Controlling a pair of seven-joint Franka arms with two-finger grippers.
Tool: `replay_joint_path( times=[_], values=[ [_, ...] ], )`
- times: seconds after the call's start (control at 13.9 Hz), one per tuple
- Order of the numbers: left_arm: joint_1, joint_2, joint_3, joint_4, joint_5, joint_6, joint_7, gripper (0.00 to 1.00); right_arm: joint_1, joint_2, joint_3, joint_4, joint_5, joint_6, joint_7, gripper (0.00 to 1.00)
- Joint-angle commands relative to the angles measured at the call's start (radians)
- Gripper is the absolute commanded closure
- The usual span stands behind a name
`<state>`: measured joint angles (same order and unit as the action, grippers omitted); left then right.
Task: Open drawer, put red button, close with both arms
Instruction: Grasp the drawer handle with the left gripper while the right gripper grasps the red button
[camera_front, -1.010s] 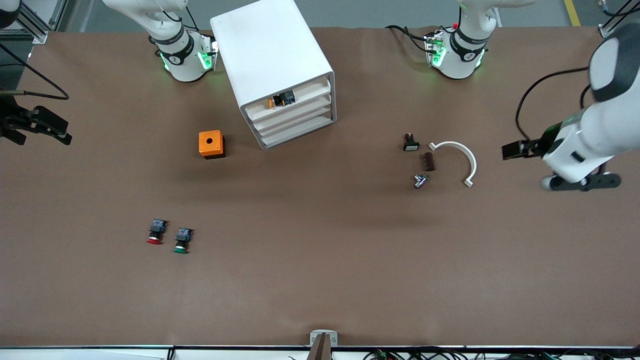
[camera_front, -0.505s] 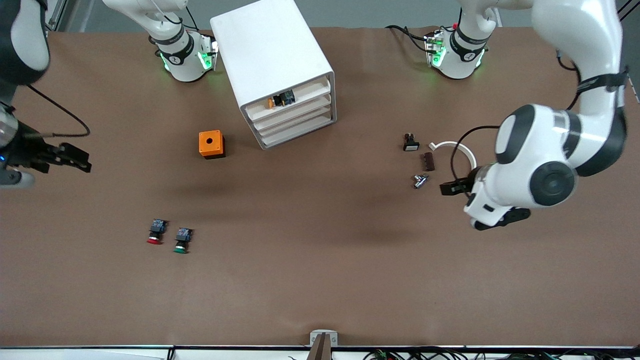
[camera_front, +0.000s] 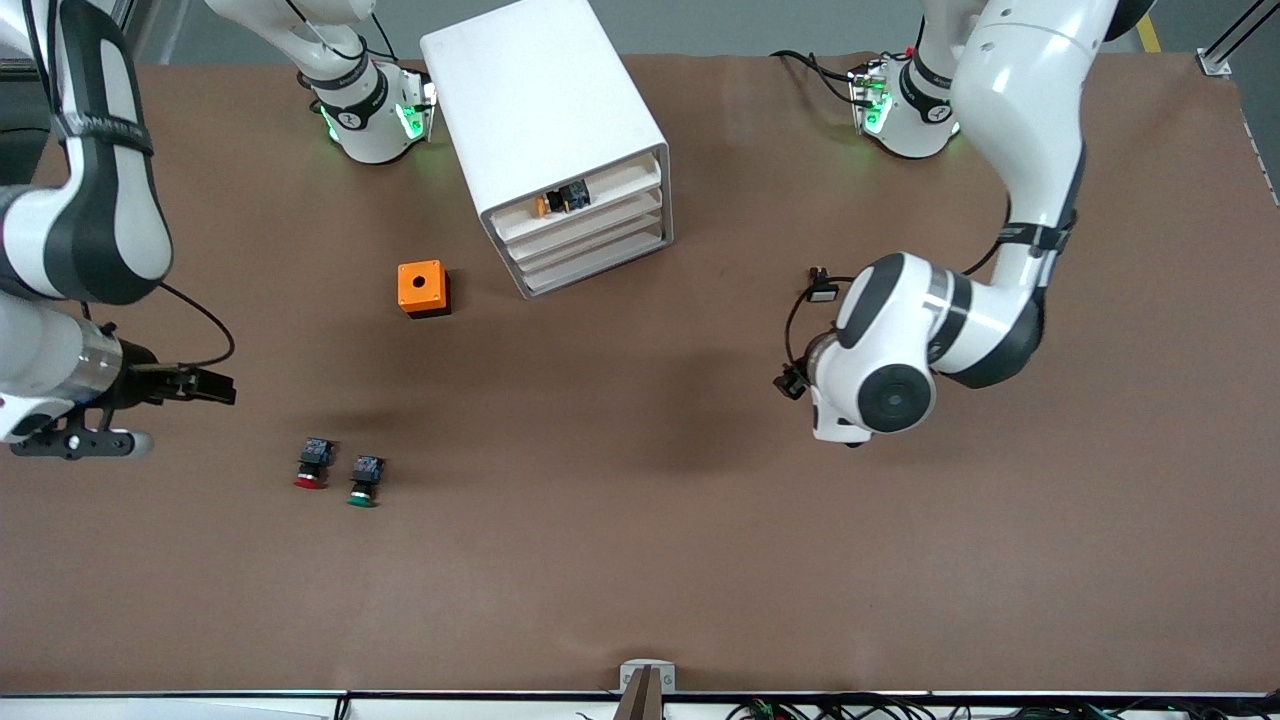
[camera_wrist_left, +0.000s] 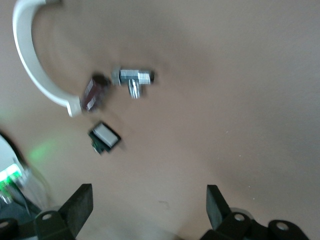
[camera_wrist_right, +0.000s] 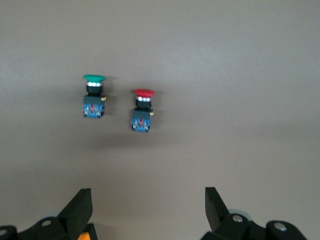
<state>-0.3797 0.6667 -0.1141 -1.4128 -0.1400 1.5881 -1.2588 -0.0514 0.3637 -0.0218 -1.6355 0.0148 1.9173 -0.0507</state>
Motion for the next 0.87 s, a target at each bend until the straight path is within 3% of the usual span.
replay_joint_path(
  times=[0.0, 0.14, 0.36, 0.5, 0.79],
  values=[
    [-0.076, 0.059, 0.007, 0.029, -0.027, -0.007, -0.252, 0.0, -0.034, 0.096, 0.011, -0.003, 0.042, 0.11, 0.003, 0.0],
    [-0.102, 0.103, 0.007, 0.029, -0.137, -0.004, -0.429, 0.0, -0.039, 0.155, 0.011, -0.026, 0.075, 0.202, 0.003, 0.0],
    [-0.12, 0.114, 0.008, 0.021, -0.347, 0.01, -0.522, 0.0, -0.039, 0.242, 0.011, -0.046, 0.125, 0.299, 0.003, 0.0],
    [-0.128, 0.116, 0.007, 0.017, -0.417, 0.003, -0.67, 0.01, -0.036, 0.271, 0.011, -0.075, 0.128, 0.365, 0.003, 0.0],
    [-0.15, 0.157, 0.007, 0.005, -0.685, 0.001, -0.908, 0.03, -0.025, 0.31, 0.013, -0.086, 0.169, 0.396, 0.003, 0.0]
  ],
)
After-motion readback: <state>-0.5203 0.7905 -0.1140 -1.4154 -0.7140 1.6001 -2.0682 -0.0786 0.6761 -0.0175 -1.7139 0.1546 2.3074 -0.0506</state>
